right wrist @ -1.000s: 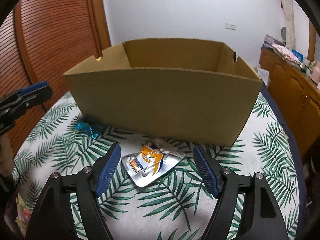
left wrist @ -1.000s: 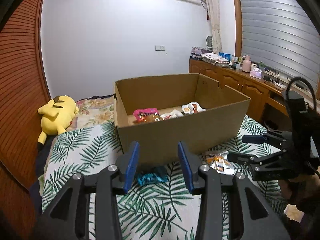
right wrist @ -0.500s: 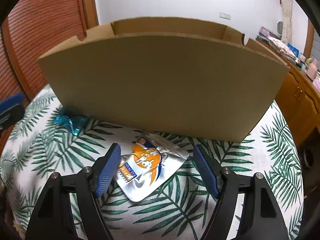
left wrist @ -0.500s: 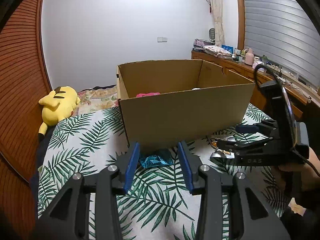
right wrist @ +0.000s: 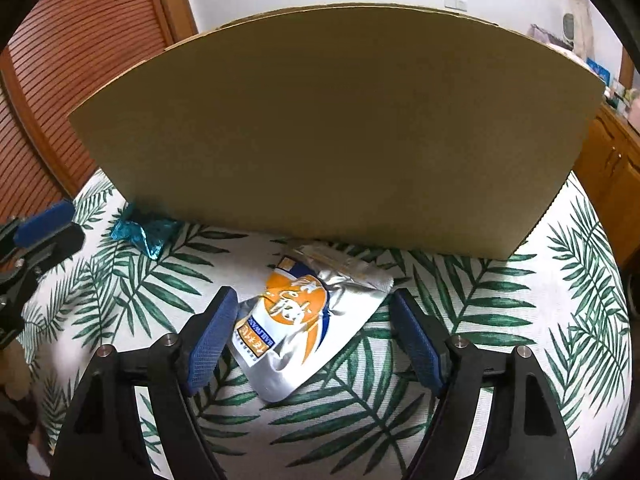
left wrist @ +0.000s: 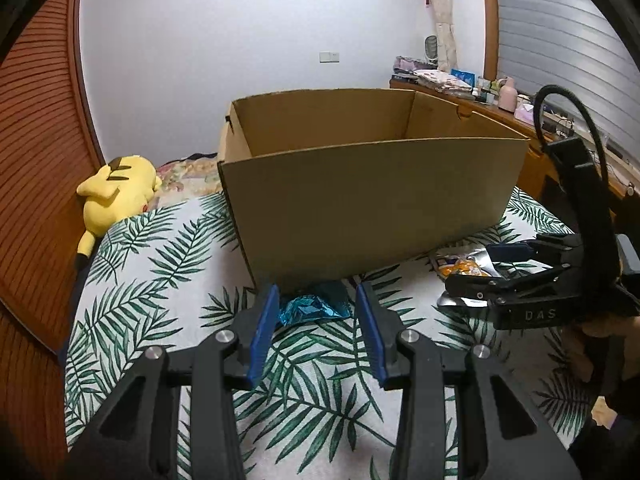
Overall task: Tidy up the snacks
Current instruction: 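Reach the right tool to the silver orange-printed pouch while the left tool reaches the teal-wrapped candy, then close the right tool on the silver pouch while the left tool grasps the teal candy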
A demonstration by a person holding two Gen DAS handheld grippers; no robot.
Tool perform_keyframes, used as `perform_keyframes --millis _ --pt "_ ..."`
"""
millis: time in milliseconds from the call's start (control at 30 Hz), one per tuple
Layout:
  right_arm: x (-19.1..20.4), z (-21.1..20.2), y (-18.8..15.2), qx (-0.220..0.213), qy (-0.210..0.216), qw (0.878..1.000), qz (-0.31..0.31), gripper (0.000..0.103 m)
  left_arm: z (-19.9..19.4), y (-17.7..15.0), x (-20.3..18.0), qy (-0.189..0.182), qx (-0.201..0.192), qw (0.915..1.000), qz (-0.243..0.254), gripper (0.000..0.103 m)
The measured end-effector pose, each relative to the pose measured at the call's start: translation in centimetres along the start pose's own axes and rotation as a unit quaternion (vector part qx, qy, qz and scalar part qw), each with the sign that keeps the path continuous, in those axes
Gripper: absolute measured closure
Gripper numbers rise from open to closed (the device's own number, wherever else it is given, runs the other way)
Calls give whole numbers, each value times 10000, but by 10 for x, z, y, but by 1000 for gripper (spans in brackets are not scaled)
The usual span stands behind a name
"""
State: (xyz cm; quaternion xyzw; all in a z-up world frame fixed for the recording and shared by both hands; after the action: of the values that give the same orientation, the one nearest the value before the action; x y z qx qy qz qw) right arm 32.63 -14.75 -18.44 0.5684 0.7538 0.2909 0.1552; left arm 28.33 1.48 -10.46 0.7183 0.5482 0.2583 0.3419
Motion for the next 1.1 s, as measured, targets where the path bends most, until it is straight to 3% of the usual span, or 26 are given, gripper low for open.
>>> perform_keyframes --millis 333,467,600,1100 --pt "9 5 4 2 -186 9995 -237 24 12 -5 2 140 100 9998 21 63" --pt "10 -2 -3 99 -16 9993 -364 35 19 -7 1 187 225 9996 24 63" --pt "3 -15 -9 176 333 9989 -294 55 27 -8 0 154 342 9993 0 63" --pt "0 -19 -13 -82 398 9982 -432 56 59 -13 2 385 777 9962 -25 61"
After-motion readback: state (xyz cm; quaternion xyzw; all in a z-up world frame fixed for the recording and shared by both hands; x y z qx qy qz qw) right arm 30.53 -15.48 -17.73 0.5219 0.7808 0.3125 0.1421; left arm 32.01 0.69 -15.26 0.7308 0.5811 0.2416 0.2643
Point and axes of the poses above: each gripper's, at about its wrist camera, not at the fingertips, and z roughly the way its jaws point, x to its left, y to its top, the point moved 9 cm from there along z, roughly the way its jaws point, and after that the axes turned 1 degree about -y, right-handed, at the moved point
